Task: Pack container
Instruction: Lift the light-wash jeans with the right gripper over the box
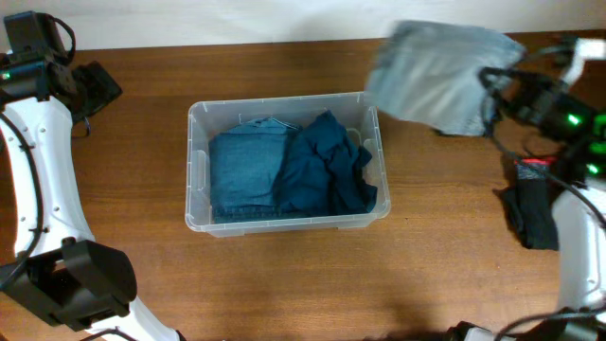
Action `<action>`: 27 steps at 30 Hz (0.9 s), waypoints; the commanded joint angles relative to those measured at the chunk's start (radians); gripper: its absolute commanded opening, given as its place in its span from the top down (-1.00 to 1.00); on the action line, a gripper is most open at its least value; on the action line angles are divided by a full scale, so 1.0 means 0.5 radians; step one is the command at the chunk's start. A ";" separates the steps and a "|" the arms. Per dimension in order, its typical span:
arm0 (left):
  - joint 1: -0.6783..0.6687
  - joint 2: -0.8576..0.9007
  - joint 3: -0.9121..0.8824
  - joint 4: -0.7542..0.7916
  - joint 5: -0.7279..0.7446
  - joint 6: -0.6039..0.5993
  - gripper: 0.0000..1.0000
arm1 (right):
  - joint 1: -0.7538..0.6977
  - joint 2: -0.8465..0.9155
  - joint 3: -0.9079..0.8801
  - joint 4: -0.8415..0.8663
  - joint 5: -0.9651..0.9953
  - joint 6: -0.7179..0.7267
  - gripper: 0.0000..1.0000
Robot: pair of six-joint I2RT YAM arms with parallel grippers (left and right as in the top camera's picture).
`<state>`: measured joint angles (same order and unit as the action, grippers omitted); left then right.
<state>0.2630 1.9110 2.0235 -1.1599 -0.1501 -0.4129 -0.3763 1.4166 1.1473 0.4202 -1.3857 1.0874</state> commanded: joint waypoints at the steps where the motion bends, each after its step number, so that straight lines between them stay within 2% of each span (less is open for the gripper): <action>1: 0.000 0.008 0.012 -0.002 -0.009 -0.026 -0.99 | 0.236 -0.079 0.140 0.030 -0.079 0.154 0.92; 14: 0.000 0.008 0.012 -0.002 -0.008 -0.026 -0.99 | 0.957 0.024 0.163 0.030 0.092 0.176 0.92; 27: 0.000 0.008 0.012 -0.002 -0.009 -0.026 -0.99 | 1.337 0.400 0.163 0.076 0.623 -0.073 0.92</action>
<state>0.2630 1.9110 2.0235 -1.1599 -0.1501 -0.4129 0.2600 1.5978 1.1885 0.4229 -1.1820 1.1130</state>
